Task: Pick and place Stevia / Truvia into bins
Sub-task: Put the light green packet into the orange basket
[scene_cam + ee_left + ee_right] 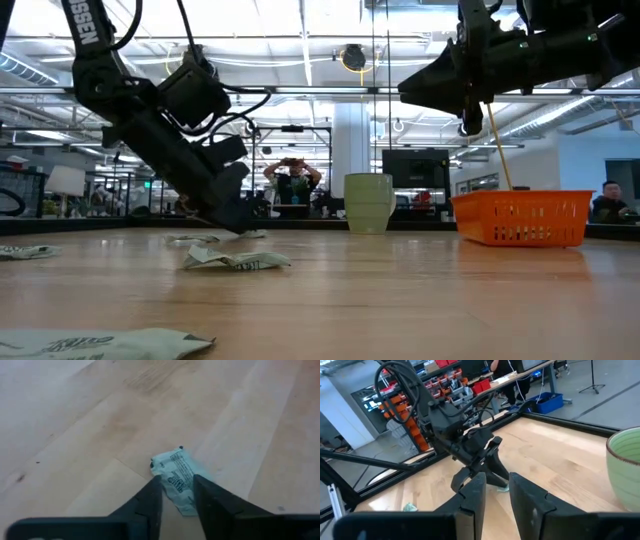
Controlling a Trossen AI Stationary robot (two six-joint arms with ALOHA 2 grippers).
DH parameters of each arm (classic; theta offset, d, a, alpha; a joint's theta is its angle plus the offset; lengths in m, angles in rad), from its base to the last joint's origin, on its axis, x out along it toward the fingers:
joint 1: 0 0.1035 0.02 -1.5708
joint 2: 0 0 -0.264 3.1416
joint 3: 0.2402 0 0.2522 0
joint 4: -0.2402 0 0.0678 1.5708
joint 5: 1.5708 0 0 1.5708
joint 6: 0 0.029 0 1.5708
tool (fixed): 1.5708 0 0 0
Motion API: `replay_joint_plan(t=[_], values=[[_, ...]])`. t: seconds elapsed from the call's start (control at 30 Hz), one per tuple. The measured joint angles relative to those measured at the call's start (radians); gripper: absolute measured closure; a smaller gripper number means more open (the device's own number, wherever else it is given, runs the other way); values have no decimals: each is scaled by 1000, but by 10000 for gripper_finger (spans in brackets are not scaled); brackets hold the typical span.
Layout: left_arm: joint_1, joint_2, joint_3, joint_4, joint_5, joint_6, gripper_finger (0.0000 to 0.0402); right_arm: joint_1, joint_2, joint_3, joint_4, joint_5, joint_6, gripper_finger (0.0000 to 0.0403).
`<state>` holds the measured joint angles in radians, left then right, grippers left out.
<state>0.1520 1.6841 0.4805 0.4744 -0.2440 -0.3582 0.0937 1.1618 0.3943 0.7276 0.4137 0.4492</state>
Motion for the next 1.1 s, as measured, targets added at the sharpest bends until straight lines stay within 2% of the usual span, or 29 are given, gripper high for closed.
replay_joint_plan(t=[0.23, 0.53, 0.63, 0.73, 0.87, 1.1], values=[[-1, 1, 0, 16, 36, 21, 390, 0, 0, 0, -3, 0, 10, 326], [-55, 1, 2, 187, 96, -17, 396, 0, -2, 0, 1, 0, 10, 326], [-86, 1, 40, 187, 97, -24, 398, 0, -11, 0, 4, 0, 10, 326], [-124, 2, 114, 166, 97, -47, 398, 0, -22, 0, 3, 0, 10, 326], [-182, 29, 260, 106, 93, 10, 399, 0, -43, 0, 41, 0, 10, 326], [-246, 227, 561, 19, 88, 91, 399, 0, -62, -1, 68, 1, -78, 326]])
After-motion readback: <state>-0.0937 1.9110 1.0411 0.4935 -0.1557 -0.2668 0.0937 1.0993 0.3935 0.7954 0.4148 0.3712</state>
